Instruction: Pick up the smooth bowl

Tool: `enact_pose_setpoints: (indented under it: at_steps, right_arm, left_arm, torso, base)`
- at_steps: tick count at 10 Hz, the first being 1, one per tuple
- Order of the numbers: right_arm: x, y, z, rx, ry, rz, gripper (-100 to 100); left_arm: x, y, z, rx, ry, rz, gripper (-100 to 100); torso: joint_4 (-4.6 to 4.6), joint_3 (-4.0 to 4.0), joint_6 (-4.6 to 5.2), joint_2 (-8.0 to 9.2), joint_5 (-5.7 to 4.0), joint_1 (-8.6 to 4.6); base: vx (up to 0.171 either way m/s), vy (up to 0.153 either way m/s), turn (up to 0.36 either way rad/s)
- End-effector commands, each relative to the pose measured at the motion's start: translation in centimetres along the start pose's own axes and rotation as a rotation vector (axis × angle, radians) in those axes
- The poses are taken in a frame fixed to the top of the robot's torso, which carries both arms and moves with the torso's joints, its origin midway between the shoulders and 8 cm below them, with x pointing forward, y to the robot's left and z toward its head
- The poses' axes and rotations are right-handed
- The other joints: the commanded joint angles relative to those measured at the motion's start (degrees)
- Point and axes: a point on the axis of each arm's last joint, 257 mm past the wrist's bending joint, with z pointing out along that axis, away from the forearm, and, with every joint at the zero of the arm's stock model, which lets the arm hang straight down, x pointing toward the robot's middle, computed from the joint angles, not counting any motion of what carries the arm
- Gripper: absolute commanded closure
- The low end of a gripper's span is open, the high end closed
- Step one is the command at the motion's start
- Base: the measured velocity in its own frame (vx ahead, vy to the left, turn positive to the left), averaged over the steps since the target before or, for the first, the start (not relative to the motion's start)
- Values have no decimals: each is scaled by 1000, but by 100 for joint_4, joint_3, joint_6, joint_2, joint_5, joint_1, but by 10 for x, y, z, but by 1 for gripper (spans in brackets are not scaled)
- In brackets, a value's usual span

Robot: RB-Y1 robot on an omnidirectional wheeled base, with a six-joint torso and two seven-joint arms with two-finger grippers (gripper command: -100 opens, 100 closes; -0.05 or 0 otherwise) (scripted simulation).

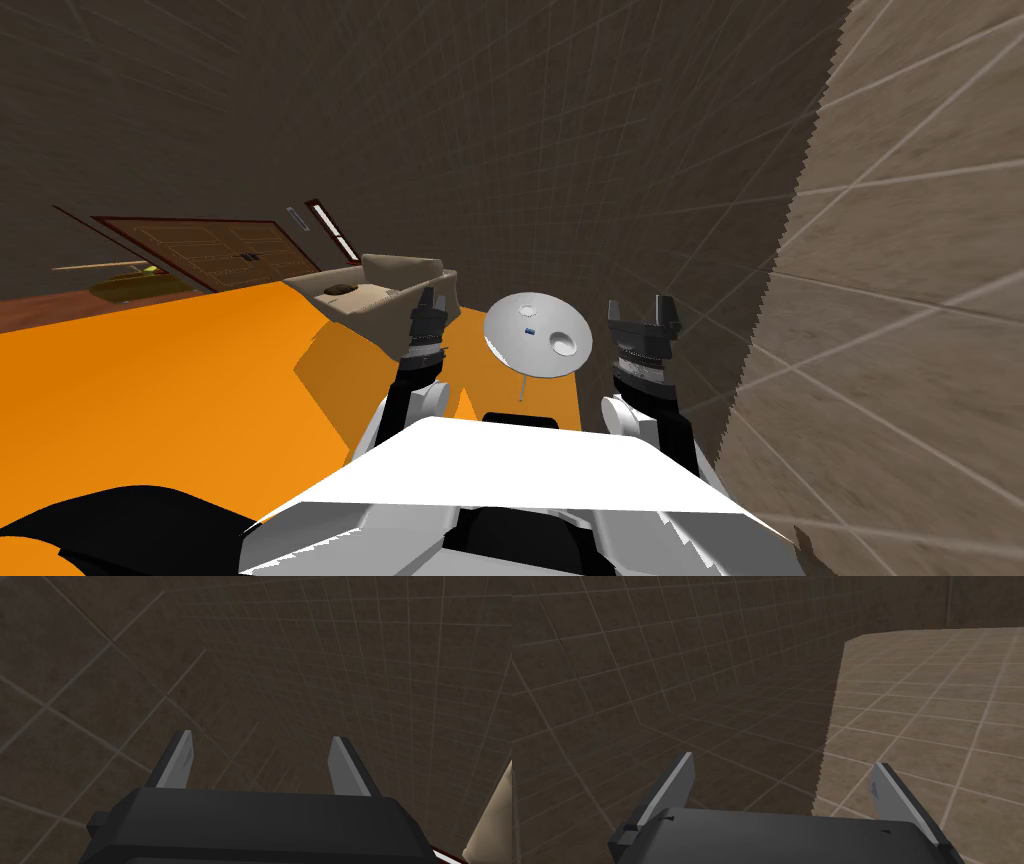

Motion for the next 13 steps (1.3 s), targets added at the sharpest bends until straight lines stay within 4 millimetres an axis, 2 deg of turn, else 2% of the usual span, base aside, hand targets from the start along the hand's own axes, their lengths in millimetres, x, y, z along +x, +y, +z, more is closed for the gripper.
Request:
enact_pose_setpoints:
  at_steps: [1, 3, 6, 7, 11, 12, 13]
  right_arm:
    - [5, -10, -4, 29, 42, -33, -100]
    - [12, -26, -9, 69, 97, -78, -100]
    - [24, -61, -21, 148, 207, -172, -100]
    - [24, -62, -22, 151, 207, -173, -100]
    - [39, -128, -50, 286, 383, -325, -100]
    - [36, -134, -54, 302, 382, -327, -100]
    - [40, -150, -63, 335, 430, -365, -100]
  left_arm:
    - [0, 0, 0, 0, 0, 0, 0]
    - [0, 0, 0, 0, 0, 0, 0]
    - [0, 0, 0, 0, 0, 0, 0]
    - [0, 0, 0, 0, 0, 0, 0]
    - [0, 0, 0, 0, 0, 0, 0]
    - [0, 0, 0, 0, 0, 0, 0]
    - [0, 0, 0, 0, 0, 0, 0]
  torso:
    - [0, 0, 0, 0, 0, 0]
    - [5, 14, -1, 26, 7, 33]
    - [7, 18, -1, 31, 10, 41]
    - [7, 18, -2, 31, 9, 40]
    - [8, 20, -2, 35, 11, 49]
    - [8, 21, -2, 36, 12, 51]
    - [7, 16, 1, 26, 9, 33]
  base:
    - [-44, 55, 32]
    - [-91, 109, 36]
    - [-79, 114, 75]
    - [-52, 79, 33]
    - [-83, 120, 129]
    - [-53, 84, 58]
    - [-36, 66, 135]
